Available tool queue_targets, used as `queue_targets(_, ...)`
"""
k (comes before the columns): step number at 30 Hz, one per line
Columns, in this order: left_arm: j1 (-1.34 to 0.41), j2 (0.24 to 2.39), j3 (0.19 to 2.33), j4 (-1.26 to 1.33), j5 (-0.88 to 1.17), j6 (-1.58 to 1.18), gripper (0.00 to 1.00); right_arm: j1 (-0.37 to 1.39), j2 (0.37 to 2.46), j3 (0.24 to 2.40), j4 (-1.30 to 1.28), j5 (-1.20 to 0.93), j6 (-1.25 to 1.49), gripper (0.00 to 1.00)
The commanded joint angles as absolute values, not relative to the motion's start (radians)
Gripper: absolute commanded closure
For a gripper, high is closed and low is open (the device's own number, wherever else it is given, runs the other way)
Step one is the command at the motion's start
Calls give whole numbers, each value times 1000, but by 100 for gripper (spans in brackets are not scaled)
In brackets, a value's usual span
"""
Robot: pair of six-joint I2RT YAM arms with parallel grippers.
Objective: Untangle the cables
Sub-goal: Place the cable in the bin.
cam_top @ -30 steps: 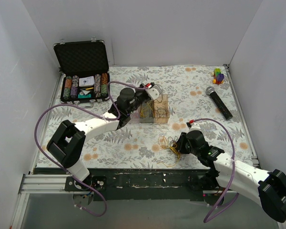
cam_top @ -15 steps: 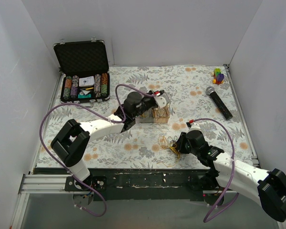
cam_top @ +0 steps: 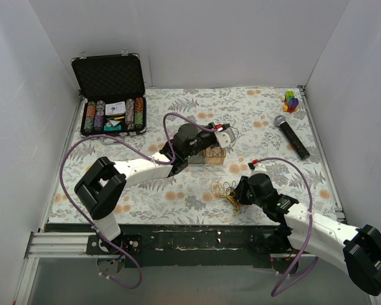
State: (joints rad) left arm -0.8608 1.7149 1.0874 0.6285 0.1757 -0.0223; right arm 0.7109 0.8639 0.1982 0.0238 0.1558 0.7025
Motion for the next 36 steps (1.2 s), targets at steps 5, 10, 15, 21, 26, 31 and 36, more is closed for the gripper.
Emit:
queue_targets(5, -835, 1687, 1059, 634, 137, 28, 100, 710, 867, 161, -41, 175, 687, 72)
queue_targets(10, -812, 1684, 994, 611, 112, 29, 100, 710, 873, 161, -38, 173, 689, 72)
queue_targets(15, -770, 1681, 947, 611, 94, 25, 100, 710, 861, 153, -37, 175, 695, 72)
queue_targets(21, -761, 1684, 939, 597, 113, 51, 100, 710, 861, 152, -29, 170, 696, 72)
queue_targets(26, -764, 1715, 977, 546, 120, 100, 100, 710, 867, 149, -21, 163, 699, 72)
queue_targets(31, -787, 1759, 1014, 525, 100, 123, 100, 710, 857, 147, -11, 153, 701, 72)
queue_targets(36, -793, 1816, 1052, 520, 84, 132, 100, 710, 862, 147, -9, 149, 701, 72)
